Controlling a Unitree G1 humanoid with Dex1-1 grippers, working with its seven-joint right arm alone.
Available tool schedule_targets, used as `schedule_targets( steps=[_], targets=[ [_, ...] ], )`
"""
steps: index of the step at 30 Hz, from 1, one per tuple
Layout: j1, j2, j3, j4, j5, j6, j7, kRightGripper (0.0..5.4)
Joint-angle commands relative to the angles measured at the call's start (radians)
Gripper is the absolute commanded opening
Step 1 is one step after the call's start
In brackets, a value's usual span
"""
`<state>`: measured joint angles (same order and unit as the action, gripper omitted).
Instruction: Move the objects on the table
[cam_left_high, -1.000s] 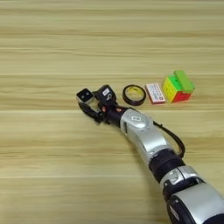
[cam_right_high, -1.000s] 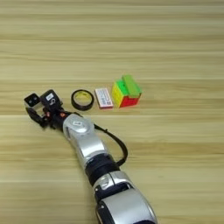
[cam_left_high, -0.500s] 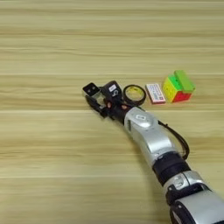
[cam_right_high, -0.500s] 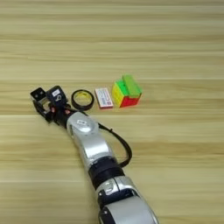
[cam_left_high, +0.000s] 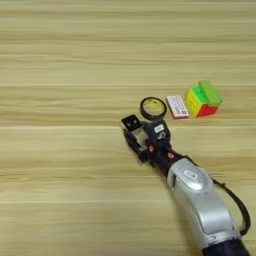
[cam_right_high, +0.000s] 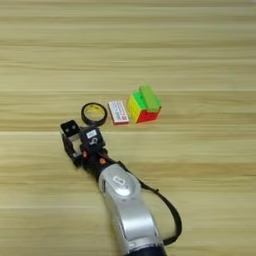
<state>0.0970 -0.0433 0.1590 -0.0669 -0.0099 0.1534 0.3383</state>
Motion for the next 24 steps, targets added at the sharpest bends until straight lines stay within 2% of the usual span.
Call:
schedule_targets(
  steps=[1,8,21,24],
  targets=[
    [0.054,-0.011,0.016,-0.151,0.005,0.013,-0.02,2.47],
    [0.131,-0.017,0.016,-0.183,0.014,0.033,-0.043,2.47],
    [0.125,-0.002,0.023,-0.127,0.018,0.026,-0.074,2.47],
    [0.121,0.002,0.024,-0.122,0.016,0.025,-0.081,2.86]
  ],
)
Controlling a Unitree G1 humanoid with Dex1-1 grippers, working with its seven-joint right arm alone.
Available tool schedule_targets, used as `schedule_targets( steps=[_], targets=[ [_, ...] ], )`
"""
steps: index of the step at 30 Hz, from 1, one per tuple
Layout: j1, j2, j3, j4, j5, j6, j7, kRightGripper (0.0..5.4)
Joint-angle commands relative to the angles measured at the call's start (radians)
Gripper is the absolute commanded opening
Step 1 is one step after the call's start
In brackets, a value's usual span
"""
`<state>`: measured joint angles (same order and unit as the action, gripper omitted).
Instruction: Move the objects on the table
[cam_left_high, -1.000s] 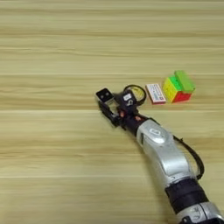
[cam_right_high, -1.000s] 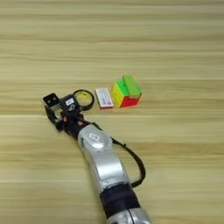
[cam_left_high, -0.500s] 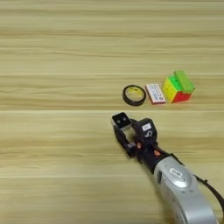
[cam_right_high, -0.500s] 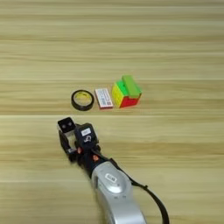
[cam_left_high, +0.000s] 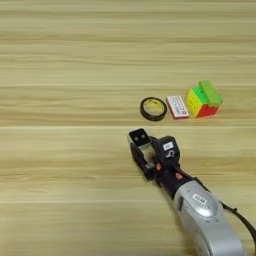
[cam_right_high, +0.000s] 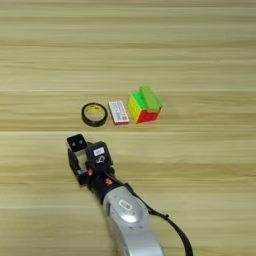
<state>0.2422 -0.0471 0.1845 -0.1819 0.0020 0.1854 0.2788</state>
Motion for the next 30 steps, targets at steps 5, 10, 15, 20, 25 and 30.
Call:
schedule_targets(
  steps=[5,10,15,20,25,30],
  targets=[
    [-0.035,0.012,0.006,-0.005,-0.005,-0.032,-0.036,3.29],
    [-0.049,0.015,0.01,-0.015,-0.021,-0.076,-0.055,3.72],
    [-0.068,0.008,0.01,-0.04,-0.033,-0.111,-0.069,4.23],
    [-0.111,0.004,-0.031,-0.091,-0.023,-0.122,-0.086,4.83],
    [-0.167,-0.015,-0.094,-0.131,-0.018,-0.126,-0.105,5.38],
    [-0.258,-0.051,-0.219,-0.094,-0.003,-0.122,-0.153,5.38]
  ],
)
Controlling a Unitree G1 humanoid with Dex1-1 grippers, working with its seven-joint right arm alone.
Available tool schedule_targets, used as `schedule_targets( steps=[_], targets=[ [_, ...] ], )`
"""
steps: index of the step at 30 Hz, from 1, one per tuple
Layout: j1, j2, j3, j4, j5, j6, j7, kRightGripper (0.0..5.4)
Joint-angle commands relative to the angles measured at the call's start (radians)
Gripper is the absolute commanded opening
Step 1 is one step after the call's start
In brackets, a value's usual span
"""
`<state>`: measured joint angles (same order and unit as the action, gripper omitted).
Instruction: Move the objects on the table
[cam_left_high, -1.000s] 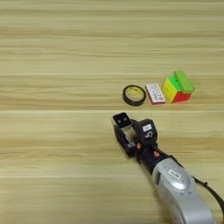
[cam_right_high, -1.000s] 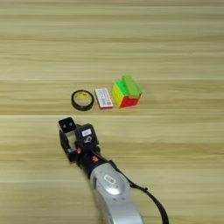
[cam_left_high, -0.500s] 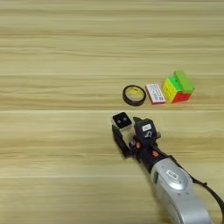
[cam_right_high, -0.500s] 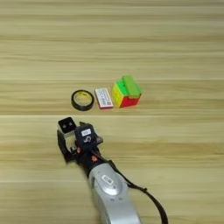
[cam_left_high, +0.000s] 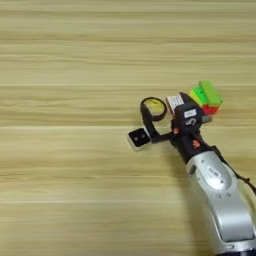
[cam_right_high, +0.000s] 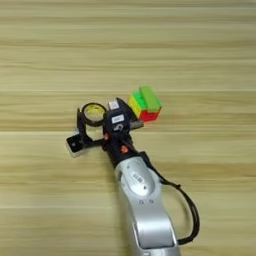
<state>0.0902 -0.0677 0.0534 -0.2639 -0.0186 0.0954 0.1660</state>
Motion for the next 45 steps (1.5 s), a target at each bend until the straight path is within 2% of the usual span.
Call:
schedule_targets(
  steps=[1,10,17,31,43,45],
  targets=[
    [-0.119,-0.038,-0.107,-0.001,0.021,-0.031,-0.046,5.38],
    [-0.263,-0.096,-0.218,0.224,0.043,-0.066,-0.069,5.38],
    [-0.325,-0.127,-0.271,0.397,0.074,-0.125,-0.062,5.38],
    [-0.362,-0.153,-0.3,0.537,0.102,-0.183,-0.048,5.38],
    [-0.363,-0.153,-0.295,0.546,0.114,-0.195,-0.033,5.38],
    [-0.364,-0.153,-0.296,0.547,0.115,-0.197,-0.03,5.17]
  ],
)
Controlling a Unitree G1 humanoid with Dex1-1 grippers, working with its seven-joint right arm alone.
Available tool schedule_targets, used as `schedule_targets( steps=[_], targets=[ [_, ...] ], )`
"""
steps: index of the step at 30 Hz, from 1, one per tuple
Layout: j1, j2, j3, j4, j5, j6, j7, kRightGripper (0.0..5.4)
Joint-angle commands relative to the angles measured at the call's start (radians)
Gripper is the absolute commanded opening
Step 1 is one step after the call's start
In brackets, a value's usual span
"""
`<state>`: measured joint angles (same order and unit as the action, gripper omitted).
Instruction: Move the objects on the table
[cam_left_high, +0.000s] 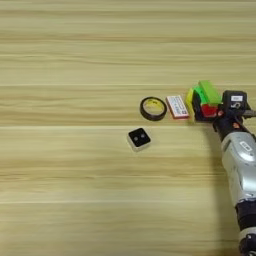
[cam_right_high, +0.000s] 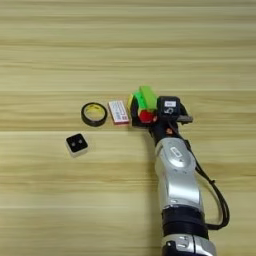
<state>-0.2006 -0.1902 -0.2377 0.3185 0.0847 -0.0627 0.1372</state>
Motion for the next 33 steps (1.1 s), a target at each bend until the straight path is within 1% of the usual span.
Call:
schedule_targets(
  steps=[1,11,15,22,23,25,26,33],
  targets=[
    [-0.074,-0.03,-0.005,-0.033,0.013,-0.039,0.0,4.93],
    [-0.079,-0.031,-0.001,-0.016,0.016,-0.038,0.01,3.91],
    [-0.084,-0.029,-0.004,-0.007,0.032,-0.024,0.022,3.51],
    [-0.087,-0.029,0.003,-0.002,0.034,-0.023,0.03,2.94],
    [-0.088,-0.029,0.003,-0.001,0.034,-0.023,0.031,2.79],
    [-0.088,-0.028,0.004,-0.001,0.037,-0.021,0.035,2.68],
    [-0.088,-0.027,0.004,-0.001,0.04,-0.019,0.038,2.46],
    [-0.085,-0.029,0.005,-0.003,0.045,-0.017,0.042,1.9]
  ],
)
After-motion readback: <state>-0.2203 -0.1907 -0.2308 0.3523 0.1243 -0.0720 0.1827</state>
